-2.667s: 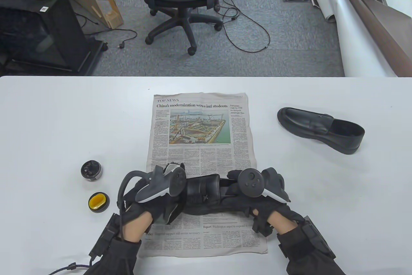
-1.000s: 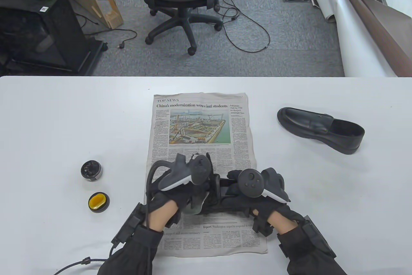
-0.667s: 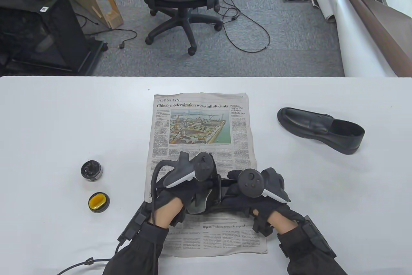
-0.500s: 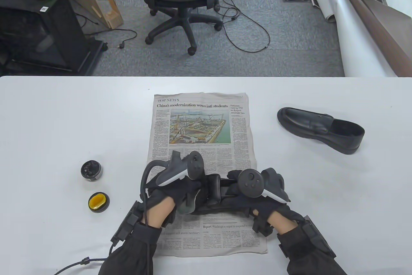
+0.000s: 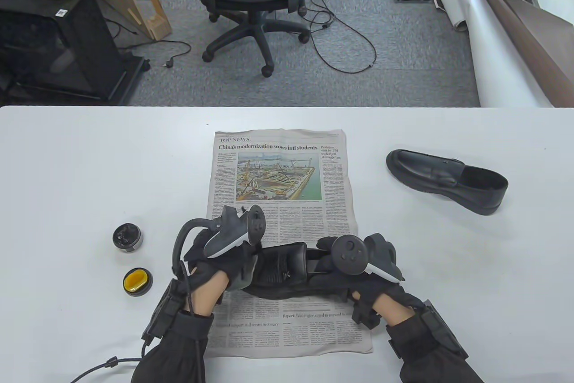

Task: Dip and apply built-in sponge shoe polish on shoes

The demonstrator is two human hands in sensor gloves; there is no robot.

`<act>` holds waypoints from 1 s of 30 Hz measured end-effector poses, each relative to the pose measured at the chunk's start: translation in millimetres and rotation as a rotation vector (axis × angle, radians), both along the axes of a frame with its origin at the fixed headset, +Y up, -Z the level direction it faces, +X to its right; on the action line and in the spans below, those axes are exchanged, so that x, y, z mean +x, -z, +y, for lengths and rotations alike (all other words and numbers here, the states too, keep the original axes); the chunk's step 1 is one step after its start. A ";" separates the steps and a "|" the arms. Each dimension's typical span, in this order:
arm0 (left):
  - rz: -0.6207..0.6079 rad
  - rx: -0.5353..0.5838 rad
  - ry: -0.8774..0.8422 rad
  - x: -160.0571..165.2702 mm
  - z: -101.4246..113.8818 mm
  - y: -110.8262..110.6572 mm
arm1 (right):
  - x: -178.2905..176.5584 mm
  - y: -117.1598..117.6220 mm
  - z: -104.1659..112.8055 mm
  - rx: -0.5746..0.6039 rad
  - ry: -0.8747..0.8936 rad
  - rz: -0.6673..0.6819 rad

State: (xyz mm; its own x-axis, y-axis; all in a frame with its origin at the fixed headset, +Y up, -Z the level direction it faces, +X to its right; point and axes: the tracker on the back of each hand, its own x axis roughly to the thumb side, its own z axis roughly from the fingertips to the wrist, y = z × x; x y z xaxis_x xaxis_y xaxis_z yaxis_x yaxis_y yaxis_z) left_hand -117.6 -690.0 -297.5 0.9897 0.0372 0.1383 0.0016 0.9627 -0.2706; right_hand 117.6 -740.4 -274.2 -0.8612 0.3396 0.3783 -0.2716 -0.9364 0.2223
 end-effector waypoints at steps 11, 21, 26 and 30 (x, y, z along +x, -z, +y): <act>-0.174 -0.023 -0.106 68.5 -9.5 -1.5 | -0.4 -0.2 0.0 0.003 -0.007 -0.004; -0.121 -0.104 -0.061 47.8 -14.1 6.9 | -1.2 -0.1 0.0 0.001 -0.009 -0.001; -0.053 -0.173 0.033 19.0 -24.2 13.1 | -1.3 0.0 0.0 0.001 -0.009 -0.001; 0.031 -0.265 0.089 -6.0 -25.6 15.8 | -1.3 -0.3 -0.1 0.004 -0.011 -0.006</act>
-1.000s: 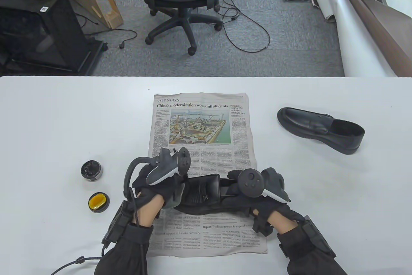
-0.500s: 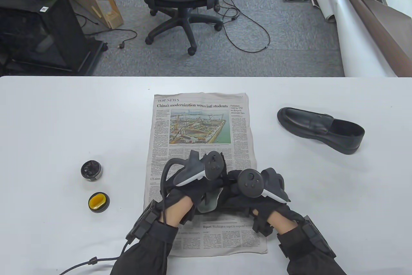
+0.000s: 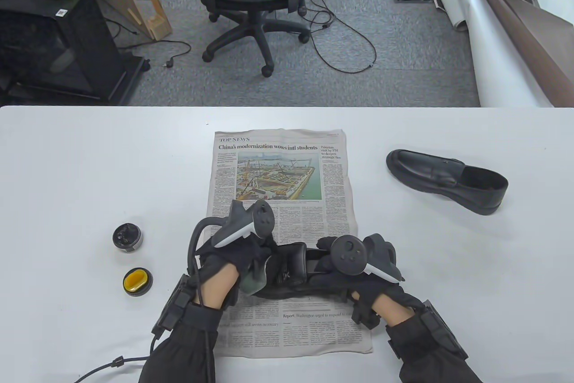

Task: Dip and apply built-in sponge shoe polish on shoes

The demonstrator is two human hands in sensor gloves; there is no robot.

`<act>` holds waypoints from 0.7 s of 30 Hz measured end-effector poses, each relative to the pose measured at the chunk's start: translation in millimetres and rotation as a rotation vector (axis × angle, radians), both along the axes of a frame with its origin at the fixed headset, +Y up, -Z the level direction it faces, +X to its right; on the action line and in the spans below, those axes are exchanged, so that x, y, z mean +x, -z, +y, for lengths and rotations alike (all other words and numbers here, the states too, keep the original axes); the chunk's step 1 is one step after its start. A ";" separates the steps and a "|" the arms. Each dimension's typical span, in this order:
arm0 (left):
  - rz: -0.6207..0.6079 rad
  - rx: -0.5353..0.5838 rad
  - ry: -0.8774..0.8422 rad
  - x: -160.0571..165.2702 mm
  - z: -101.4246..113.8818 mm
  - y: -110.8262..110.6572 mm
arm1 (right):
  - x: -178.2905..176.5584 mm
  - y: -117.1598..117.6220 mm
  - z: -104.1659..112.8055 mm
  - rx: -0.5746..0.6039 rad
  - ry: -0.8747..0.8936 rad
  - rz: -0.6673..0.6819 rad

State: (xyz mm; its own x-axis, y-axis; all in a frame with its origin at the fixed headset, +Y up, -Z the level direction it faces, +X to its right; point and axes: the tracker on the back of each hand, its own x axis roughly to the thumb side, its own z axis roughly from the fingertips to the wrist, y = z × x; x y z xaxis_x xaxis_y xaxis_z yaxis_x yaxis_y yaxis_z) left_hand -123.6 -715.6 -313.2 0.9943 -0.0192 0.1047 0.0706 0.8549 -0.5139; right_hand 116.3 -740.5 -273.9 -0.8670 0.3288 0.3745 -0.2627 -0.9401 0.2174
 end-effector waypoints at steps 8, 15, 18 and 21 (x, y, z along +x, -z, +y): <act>0.034 0.102 0.188 -20.6 15.6 -6.0 | 0.2 0.1 0.0 0.001 -0.003 -0.003; -0.154 0.382 -0.303 19.8 25.3 -23.6 | 0.5 0.3 0.1 0.000 -0.001 -0.002; -0.208 0.429 -0.278 42.9 18.7 -27.7 | 0.6 0.3 0.1 -0.001 0.000 0.001; -0.201 0.404 -0.231 50.9 11.8 -30.4 | 0.4 0.3 -0.1 0.001 -0.001 0.001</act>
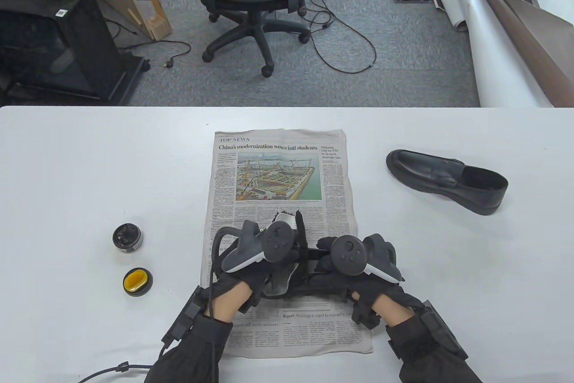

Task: Dip and apply built-in sponge shoe polish on shoes

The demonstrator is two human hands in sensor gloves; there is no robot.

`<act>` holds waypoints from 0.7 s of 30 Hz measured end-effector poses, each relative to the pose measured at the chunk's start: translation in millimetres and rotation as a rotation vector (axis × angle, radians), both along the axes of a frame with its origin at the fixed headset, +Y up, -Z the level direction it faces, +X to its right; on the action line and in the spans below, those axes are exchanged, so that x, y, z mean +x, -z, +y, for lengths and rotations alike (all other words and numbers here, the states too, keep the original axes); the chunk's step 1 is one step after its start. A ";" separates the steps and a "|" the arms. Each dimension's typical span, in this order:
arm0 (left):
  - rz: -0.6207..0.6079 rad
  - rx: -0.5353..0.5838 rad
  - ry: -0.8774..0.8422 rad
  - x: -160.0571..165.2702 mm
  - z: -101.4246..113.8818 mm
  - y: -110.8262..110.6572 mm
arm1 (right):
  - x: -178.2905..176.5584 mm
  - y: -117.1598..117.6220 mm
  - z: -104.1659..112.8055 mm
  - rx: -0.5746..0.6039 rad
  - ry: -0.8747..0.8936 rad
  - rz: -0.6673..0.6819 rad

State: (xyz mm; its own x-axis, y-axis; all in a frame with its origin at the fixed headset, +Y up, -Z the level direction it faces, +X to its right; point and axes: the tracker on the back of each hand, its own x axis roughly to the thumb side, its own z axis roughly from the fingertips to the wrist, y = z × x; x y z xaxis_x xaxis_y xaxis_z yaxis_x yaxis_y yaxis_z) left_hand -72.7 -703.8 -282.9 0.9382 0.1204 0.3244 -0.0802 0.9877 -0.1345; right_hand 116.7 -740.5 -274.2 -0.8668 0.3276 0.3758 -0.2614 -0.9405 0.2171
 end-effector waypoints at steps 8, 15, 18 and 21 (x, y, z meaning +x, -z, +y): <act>0.081 -0.103 0.192 -22.5 -4.9 3.2 | -0.1 0.0 0.2 -0.001 -0.004 0.000; 0.180 -0.222 0.258 -74.8 -7.2 1.7 | -0.2 -0.2 0.1 0.000 -0.002 -0.004; 0.201 -0.223 0.300 -85.6 -4.8 2.4 | -0.3 -0.6 0.0 0.001 -0.002 -0.006; 0.176 -0.141 0.294 -82.4 -1.3 -1.9 | -0.3 -0.5 0.0 0.002 -0.002 -0.008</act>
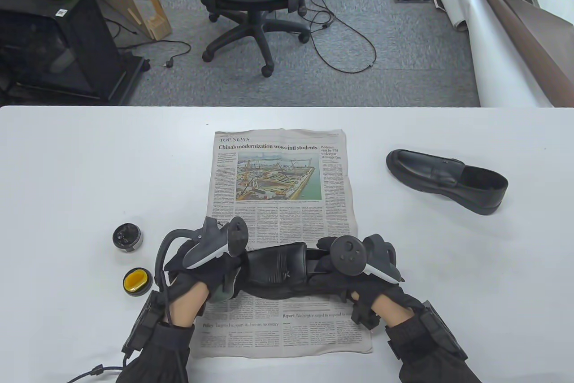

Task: Dip and apply built-in sponge shoe polish on shoes

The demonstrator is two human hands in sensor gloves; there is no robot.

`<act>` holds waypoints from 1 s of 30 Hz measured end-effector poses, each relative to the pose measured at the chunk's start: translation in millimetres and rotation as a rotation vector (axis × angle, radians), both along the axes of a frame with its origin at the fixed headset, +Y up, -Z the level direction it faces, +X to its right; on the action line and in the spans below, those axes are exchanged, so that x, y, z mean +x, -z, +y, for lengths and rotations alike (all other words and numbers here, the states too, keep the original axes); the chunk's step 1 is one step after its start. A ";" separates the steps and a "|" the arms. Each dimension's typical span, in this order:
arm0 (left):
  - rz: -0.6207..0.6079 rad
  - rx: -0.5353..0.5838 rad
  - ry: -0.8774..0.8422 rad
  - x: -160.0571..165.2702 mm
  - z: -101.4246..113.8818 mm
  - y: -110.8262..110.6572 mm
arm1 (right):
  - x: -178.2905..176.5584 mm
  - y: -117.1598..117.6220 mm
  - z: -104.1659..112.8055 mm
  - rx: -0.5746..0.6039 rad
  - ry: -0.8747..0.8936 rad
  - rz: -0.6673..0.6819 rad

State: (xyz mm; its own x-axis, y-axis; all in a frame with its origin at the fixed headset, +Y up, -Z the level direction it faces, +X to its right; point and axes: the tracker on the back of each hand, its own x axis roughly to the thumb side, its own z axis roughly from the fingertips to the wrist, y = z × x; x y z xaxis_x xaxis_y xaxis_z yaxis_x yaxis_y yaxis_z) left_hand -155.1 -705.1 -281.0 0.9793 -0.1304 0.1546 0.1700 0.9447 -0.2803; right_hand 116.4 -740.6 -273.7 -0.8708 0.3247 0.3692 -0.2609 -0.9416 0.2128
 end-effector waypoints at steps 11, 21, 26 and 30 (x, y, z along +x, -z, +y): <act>-0.200 0.302 -0.301 72.9 1.7 -28.0 | 0.1 0.5 -0.3 -0.002 0.006 0.008; -0.117 0.189 -0.149 61.7 -2.8 -22.4 | 0.3 0.7 -0.4 -0.004 0.007 0.009; -0.061 0.096 -0.056 39.1 -2.8 -14.3 | 0.4 0.5 -0.4 -0.004 0.007 0.006; -0.016 0.064 0.002 20.8 0.5 -9.4 | 0.4 0.6 -0.4 -0.005 0.007 0.006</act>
State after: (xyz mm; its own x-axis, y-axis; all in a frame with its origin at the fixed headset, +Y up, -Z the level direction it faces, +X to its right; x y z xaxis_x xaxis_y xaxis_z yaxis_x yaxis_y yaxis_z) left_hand -134.3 -704.6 -271.5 0.9766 -0.1420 0.1614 0.1755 0.9603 -0.2167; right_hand 116.8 -741.0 -274.3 -0.8660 0.3329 0.3731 -0.2663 -0.9386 0.2193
